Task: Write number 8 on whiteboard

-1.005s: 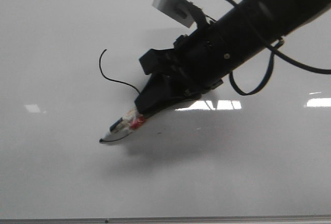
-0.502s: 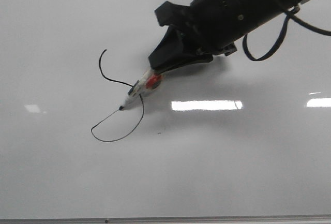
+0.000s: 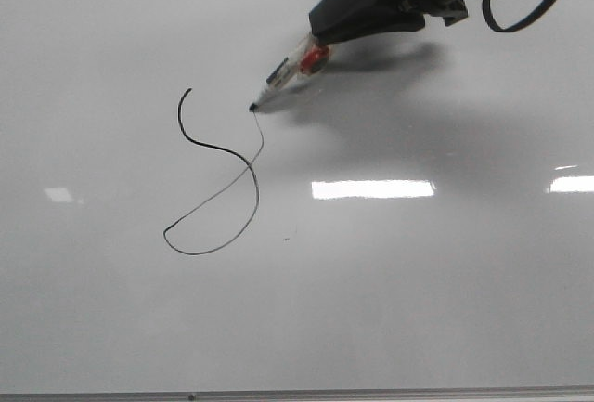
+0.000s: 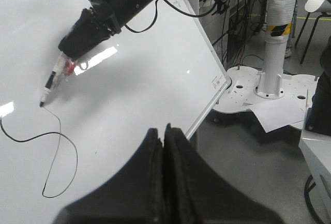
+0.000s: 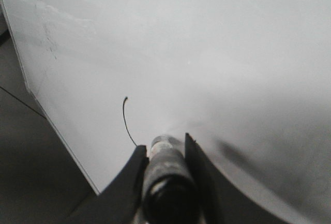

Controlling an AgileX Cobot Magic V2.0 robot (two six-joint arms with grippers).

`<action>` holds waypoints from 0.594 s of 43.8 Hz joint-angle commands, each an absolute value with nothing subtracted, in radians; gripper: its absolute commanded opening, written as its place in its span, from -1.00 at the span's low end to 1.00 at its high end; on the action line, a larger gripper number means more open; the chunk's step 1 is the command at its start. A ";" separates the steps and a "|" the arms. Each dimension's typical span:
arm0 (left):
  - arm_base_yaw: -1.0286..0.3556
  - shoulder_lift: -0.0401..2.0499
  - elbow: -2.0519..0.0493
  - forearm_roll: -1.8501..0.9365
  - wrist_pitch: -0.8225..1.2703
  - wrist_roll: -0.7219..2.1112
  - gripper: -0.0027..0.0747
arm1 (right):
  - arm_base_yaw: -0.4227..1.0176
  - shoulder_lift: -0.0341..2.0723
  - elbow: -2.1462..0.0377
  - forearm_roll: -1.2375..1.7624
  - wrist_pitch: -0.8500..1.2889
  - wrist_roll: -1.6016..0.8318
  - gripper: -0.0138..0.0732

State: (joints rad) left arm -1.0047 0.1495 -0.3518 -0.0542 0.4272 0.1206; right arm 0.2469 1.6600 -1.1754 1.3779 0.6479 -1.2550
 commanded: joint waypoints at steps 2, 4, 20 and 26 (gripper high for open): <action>-1.007 0.159 -0.380 -0.066 0.346 0.112 -0.99 | 0.269 1.649 -1.260 1.443 0.649 -1.273 -0.84; -1.007 0.159 -0.380 -0.066 0.346 0.112 -0.99 | 0.287 1.670 -1.287 1.443 0.649 -1.273 -0.84; -1.007 0.159 -0.380 -0.064 0.346 0.112 -0.98 | 0.375 1.666 -1.342 1.408 0.781 -1.295 -0.84; -1.007 0.159 -0.380 -0.067 0.305 0.112 -0.99 | 0.375 1.565 -1.342 1.341 0.887 -1.295 -0.84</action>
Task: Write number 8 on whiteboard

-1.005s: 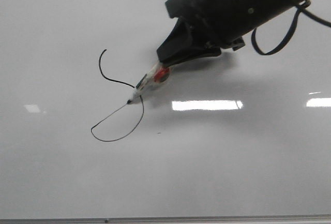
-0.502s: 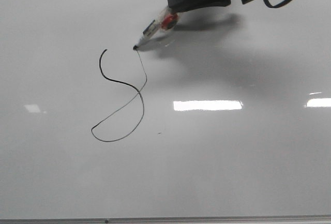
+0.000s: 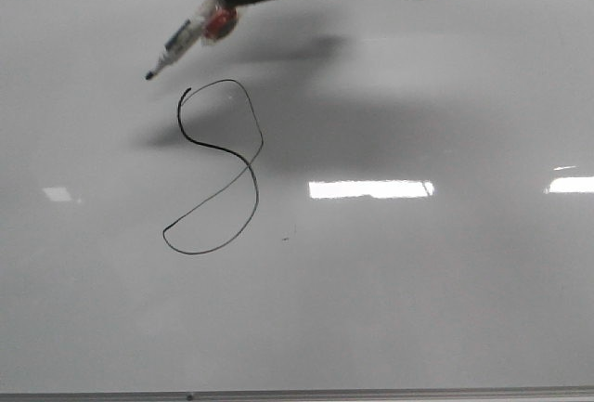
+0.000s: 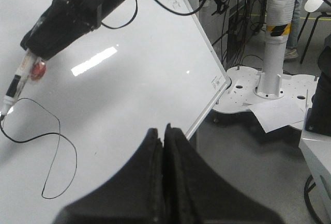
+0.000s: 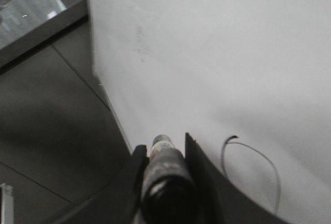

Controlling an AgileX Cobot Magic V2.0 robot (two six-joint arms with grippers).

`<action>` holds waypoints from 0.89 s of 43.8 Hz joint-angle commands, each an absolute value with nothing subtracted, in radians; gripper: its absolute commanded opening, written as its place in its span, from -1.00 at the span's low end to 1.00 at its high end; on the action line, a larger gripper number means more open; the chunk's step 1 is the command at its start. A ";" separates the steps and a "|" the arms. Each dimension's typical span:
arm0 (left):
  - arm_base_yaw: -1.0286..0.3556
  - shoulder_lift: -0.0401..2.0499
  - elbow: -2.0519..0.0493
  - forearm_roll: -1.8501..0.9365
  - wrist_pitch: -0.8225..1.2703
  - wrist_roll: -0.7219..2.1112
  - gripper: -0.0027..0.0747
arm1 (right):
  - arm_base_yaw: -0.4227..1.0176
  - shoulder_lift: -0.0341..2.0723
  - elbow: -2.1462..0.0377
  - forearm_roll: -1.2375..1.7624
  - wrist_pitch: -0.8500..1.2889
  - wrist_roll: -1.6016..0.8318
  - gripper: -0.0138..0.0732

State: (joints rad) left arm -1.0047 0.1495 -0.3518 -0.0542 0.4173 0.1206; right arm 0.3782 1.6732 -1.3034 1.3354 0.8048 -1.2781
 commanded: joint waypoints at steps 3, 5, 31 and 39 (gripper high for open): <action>-1.007 0.163 -0.380 -0.076 0.263 0.110 -0.99 | 0.377 1.510 -1.342 1.273 0.926 -1.294 -0.83; -1.007 0.172 -0.387 -0.077 0.264 0.097 -0.99 | 0.377 1.470 -1.341 1.222 0.962 -1.290 -0.82; -1.007 0.787 -0.843 -0.093 0.603 0.220 0.04 | 0.679 1.246 -1.281 0.830 1.027 -1.144 -0.82; -1.007 0.844 -0.869 -0.201 0.630 0.356 -0.04 | 0.768 1.248 -1.281 0.831 0.971 -1.144 -0.82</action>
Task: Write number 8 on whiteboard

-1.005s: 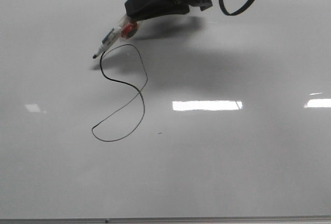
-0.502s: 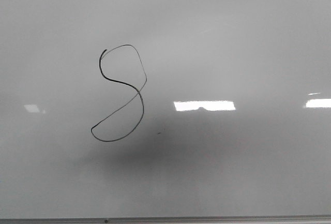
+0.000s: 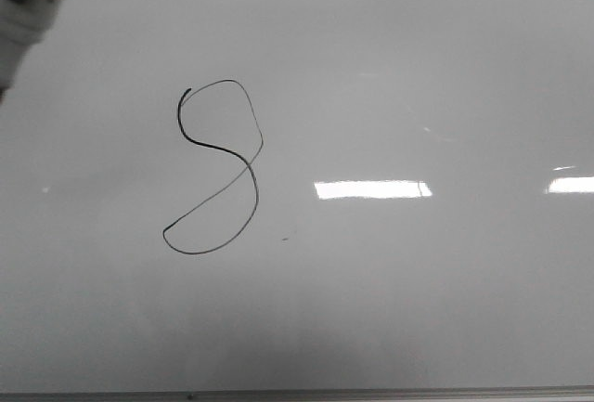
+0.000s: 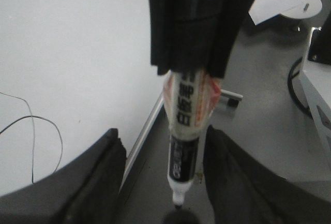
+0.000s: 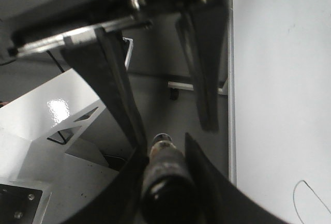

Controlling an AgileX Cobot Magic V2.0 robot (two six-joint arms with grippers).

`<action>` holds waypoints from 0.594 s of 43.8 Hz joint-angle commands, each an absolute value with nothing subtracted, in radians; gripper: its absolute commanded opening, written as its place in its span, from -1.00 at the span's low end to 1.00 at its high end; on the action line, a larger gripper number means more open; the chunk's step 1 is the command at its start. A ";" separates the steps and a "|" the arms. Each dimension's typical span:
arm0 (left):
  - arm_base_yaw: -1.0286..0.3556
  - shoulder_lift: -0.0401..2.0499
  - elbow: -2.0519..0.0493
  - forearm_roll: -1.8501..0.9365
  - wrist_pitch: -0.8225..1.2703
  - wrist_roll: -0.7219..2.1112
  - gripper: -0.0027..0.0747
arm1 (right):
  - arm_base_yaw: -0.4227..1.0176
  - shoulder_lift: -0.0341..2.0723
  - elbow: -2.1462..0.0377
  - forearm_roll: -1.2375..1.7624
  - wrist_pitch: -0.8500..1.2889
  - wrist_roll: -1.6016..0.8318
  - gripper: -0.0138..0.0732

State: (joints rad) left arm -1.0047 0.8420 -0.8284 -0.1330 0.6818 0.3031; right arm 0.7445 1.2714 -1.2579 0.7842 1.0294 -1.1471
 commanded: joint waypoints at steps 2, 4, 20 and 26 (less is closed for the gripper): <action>-1.007 0.846 -0.869 -0.218 0.632 0.379 -0.08 | 0.780 1.248 -1.282 0.833 0.958 -1.144 -0.82; -1.007 0.846 -0.869 -0.221 0.632 0.381 -0.14 | 0.785 1.248 -1.282 0.835 0.947 -1.144 -0.82; -1.007 0.842 -0.869 -0.221 0.671 0.381 -0.59 | 0.785 1.248 -1.282 0.817 0.946 -1.144 -0.82; -1.007 0.842 -0.869 -0.221 0.678 0.381 -0.80 | 0.785 1.248 -1.282 0.817 0.946 -1.144 -0.82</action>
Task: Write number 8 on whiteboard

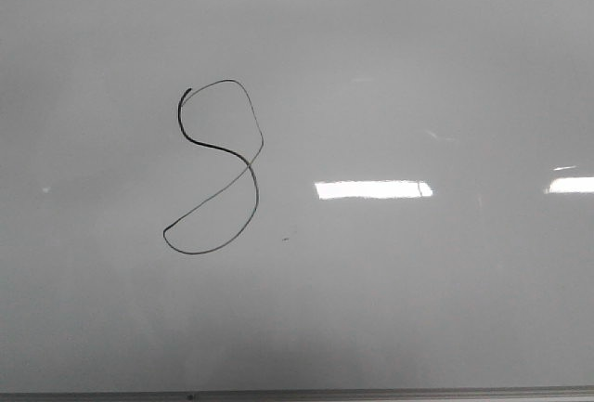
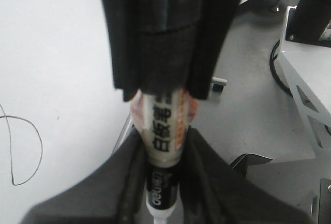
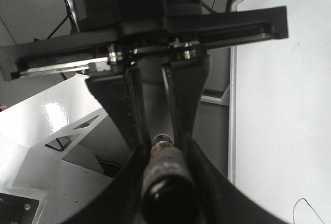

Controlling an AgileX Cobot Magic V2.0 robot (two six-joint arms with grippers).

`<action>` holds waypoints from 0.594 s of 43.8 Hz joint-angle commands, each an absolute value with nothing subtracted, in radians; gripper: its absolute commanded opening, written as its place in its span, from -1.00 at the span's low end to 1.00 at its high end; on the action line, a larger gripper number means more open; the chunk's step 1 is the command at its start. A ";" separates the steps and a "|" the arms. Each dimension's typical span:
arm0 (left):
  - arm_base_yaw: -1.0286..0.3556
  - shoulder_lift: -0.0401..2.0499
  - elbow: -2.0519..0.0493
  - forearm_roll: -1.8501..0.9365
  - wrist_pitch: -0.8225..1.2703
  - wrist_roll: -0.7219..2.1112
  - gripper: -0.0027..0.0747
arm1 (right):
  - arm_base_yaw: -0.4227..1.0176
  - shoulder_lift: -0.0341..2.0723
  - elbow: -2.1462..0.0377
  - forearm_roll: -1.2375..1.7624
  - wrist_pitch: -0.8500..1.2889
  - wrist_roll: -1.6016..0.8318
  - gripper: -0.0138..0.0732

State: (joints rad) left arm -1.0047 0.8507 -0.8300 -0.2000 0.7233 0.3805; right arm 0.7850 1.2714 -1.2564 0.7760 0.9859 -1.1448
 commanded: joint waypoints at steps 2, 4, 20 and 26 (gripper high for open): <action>-1.007 0.842 -0.869 -0.221 0.678 0.381 -0.88 | 0.785 1.248 -1.282 0.817 0.944 -1.144 -0.81; -1.007 0.842 -0.869 -0.221 0.678 0.381 -0.97 | 0.785 1.248 -1.282 0.817 0.941 -1.144 -0.75; -1.007 0.872 -0.869 -0.150 0.687 0.322 -0.98 | 0.744 1.216 -1.283 0.816 0.889 -1.036 0.48; -1.007 0.927 -0.869 0.009 0.689 0.133 -0.98 | 0.653 1.145 -1.255 0.777 0.902 -0.967 0.41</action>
State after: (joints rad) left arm -1.0047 0.9052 -0.8323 -0.0720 0.7418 0.2486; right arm 0.6984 1.2118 -1.2468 0.7622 0.9344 -1.0049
